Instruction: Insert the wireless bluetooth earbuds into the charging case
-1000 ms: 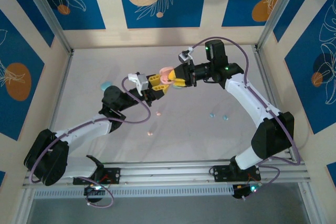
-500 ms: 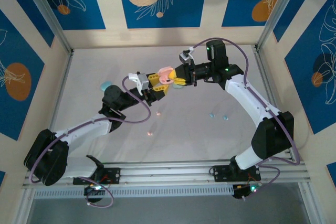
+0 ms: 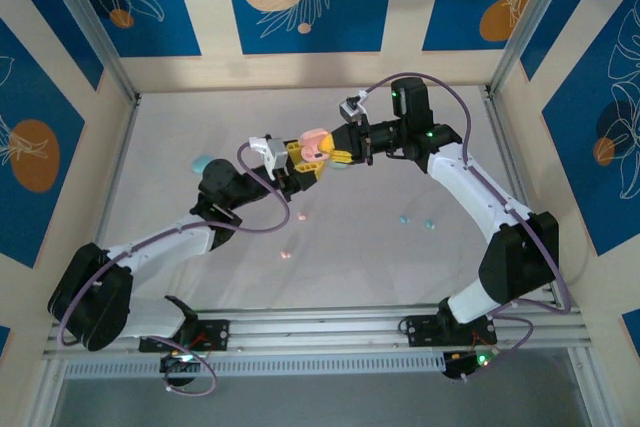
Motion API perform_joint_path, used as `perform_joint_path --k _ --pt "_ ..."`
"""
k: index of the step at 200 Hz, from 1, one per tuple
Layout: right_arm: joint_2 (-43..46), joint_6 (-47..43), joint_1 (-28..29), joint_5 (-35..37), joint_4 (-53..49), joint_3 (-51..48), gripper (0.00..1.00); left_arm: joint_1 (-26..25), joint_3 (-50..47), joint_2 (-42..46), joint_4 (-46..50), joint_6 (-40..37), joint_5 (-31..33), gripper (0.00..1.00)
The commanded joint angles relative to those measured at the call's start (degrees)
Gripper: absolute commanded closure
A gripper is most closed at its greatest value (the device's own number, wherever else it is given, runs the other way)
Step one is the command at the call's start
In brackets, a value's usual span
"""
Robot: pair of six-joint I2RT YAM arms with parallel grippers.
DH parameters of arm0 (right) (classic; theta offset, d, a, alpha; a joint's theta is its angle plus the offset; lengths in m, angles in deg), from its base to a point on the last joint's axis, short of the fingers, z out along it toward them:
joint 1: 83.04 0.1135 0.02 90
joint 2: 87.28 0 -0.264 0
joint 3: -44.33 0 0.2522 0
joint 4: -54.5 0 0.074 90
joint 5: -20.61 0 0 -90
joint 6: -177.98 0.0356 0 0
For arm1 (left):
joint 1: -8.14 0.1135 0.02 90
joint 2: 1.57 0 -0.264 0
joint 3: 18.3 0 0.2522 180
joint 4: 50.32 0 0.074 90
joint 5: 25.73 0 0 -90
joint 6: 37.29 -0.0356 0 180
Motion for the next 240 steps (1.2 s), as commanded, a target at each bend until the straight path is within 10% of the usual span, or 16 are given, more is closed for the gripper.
perform_joint_path --k 1,66,144,240 --pt "1.77 -0.08 0.46 -0.7 -0.43 -0.46 0.82 -0.46 1.77 0.14 0.16 0.3 -0.19 0.63" --pt "7.51 -10.3 -3.76 9.01 -10.03 1.45 0.48 -0.41 -0.66 2.71 -0.27 -0.52 2.01 0.65" --pt "4.82 -24.72 -6.02 31.59 -24.02 -6.82 0.57 -0.38 -4.04 13.29 8.38 -4.04 7.58 0.66" --pt "-23.54 -30.09 11.21 42.71 -29.57 4.74 0.61 -0.42 -3.65 28.41 25.34 -9.15 12.32 0.66"
